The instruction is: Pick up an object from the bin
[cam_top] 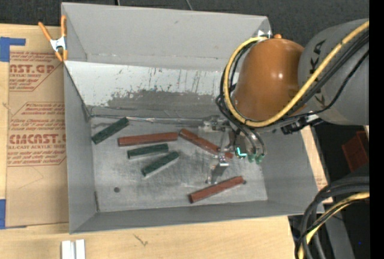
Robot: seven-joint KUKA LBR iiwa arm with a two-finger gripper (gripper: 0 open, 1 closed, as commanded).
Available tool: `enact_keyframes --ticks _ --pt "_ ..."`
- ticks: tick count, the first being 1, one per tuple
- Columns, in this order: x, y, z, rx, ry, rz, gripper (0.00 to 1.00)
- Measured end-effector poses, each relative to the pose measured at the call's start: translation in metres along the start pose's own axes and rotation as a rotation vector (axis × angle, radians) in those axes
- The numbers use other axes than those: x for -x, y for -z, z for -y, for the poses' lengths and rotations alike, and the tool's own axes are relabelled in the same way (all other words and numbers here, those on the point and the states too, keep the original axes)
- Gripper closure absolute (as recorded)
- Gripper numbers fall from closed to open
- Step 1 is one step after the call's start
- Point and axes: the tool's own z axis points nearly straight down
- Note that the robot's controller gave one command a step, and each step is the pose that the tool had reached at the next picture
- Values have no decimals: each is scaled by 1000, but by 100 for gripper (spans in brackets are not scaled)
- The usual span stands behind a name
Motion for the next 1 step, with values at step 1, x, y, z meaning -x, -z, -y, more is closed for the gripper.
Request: enact_keyframes --ticks 1 --pt "2 4 0 0 0 8 0"
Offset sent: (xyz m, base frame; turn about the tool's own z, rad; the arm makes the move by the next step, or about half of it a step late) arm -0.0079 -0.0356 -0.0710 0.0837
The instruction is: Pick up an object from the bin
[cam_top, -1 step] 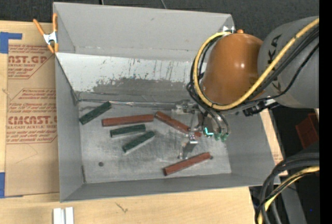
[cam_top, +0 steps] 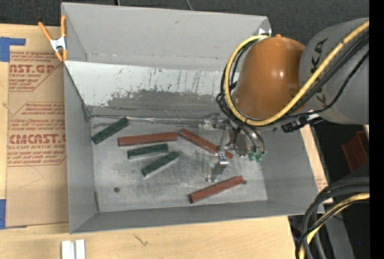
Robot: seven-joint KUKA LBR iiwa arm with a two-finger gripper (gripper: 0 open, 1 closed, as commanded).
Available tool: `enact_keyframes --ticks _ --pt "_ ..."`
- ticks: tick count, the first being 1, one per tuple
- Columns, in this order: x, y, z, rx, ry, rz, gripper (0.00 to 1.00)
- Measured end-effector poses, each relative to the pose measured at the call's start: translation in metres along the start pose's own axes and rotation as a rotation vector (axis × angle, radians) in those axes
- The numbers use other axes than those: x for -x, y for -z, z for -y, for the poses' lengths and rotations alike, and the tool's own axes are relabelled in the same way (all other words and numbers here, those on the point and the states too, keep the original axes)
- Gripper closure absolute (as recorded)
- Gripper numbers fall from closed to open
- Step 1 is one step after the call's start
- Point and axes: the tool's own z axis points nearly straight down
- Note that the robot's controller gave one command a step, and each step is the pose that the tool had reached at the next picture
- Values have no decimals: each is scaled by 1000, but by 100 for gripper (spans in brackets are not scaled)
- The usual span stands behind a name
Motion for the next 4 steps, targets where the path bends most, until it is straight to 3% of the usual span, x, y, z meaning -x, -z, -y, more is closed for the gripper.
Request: enact_keyframes --ticks 1,2,3,4 --pt "-7 -59 27 0 -65 5 0" --pt "-8 -121 28 0 73 -9 100" --pt "-8 -121 28 0 74 -9 100" --pt "-3 33 51 -1 31 3 100"
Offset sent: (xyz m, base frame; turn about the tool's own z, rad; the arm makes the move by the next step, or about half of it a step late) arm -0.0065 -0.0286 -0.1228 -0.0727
